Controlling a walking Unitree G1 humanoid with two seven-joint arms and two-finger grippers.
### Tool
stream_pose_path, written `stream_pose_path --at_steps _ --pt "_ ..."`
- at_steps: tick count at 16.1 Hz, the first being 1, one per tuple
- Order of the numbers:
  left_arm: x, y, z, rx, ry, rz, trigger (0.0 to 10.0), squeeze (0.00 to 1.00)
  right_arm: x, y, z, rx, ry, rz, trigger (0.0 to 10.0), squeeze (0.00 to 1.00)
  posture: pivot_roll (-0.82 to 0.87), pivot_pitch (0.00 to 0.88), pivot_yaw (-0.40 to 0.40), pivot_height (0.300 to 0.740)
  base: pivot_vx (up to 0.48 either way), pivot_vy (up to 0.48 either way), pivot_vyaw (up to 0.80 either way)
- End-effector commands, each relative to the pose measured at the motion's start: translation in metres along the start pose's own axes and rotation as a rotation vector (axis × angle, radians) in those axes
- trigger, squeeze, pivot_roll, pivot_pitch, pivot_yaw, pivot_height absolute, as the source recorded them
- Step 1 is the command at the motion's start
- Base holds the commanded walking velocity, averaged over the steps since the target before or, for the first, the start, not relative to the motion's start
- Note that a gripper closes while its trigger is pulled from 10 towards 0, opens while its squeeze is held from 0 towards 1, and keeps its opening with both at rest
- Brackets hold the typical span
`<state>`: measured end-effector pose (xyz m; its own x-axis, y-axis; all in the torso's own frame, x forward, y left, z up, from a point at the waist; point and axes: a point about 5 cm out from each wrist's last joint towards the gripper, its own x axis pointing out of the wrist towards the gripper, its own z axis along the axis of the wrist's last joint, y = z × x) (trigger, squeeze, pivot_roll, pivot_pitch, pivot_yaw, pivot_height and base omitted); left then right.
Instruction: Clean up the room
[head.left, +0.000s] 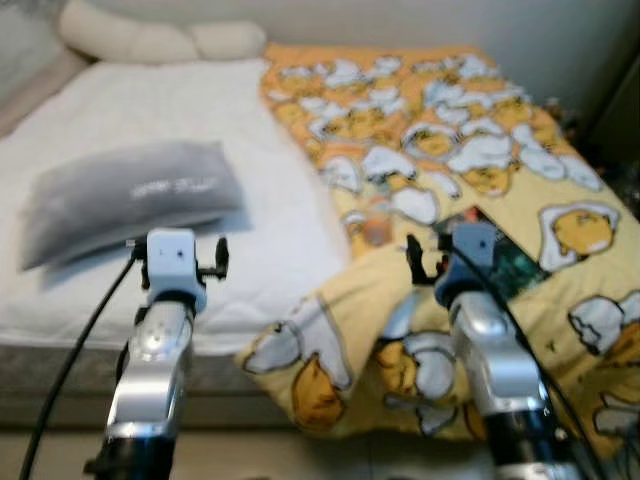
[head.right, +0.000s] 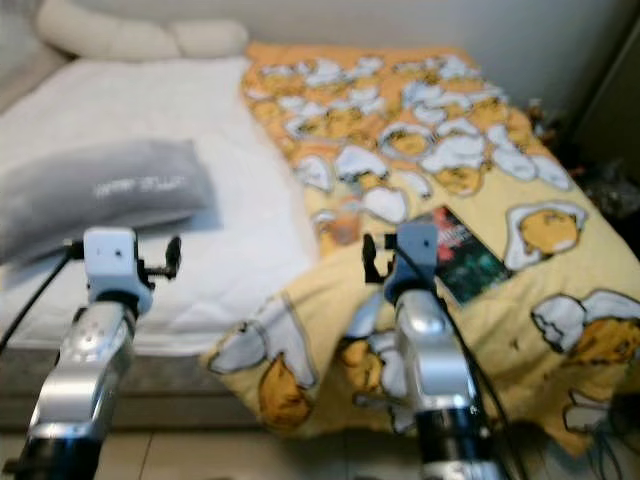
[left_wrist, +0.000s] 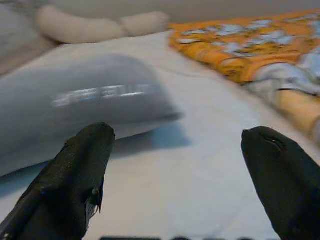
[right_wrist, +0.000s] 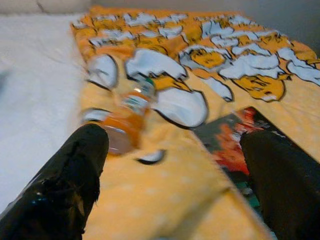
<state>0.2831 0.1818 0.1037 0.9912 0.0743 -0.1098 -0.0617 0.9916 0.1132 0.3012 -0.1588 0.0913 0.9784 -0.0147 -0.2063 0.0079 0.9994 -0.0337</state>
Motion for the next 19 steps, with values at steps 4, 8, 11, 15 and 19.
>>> stream_pose_path --at_steps 4,8,11,15,19 --pt "0.0 0.005 0.005 0.047 -0.02 -0.025 10.0 0.0 0.002 -0.001 0.003 0.005 0.019 -0.049 10.0 0.0 0.11 0.0 0.02 0.74 0.459 0.0 0.4" --pt "0.001 0.002 0.006 0.069 -0.022 -0.073 10.0 0.0 0.008 -0.006 0.006 -0.013 0.037 -0.055 10.0 0.0 0.12 0.0 0.014 0.74 0.418 0.0 0.0" --pt "0.001 -0.001 0.005 0.125 0.007 -0.164 10.0 0.0 0.018 -0.007 0.013 -0.029 0.055 -0.019 10.0 0.0 0.13 0.0 0.017 0.74 0.091 0.0 0.0" --pt "0.001 -0.004 0.016 0.197 -0.001 -0.386 10.0 0.0 0.038 -0.019 0.018 0.1 0.132 -0.007 10.0 1.0 0.14 0.0 0.031 0.74 0.0 0.0 0.0" --pt "-0.004 -0.004 0.016 0.331 0.094 -0.653 10.0 0.0 0.06 -0.024 0.017 0.142 0.257 0.028 10.0 0.0 0.17 0.0 0.047 0.74 0.0 0.0 0.0"
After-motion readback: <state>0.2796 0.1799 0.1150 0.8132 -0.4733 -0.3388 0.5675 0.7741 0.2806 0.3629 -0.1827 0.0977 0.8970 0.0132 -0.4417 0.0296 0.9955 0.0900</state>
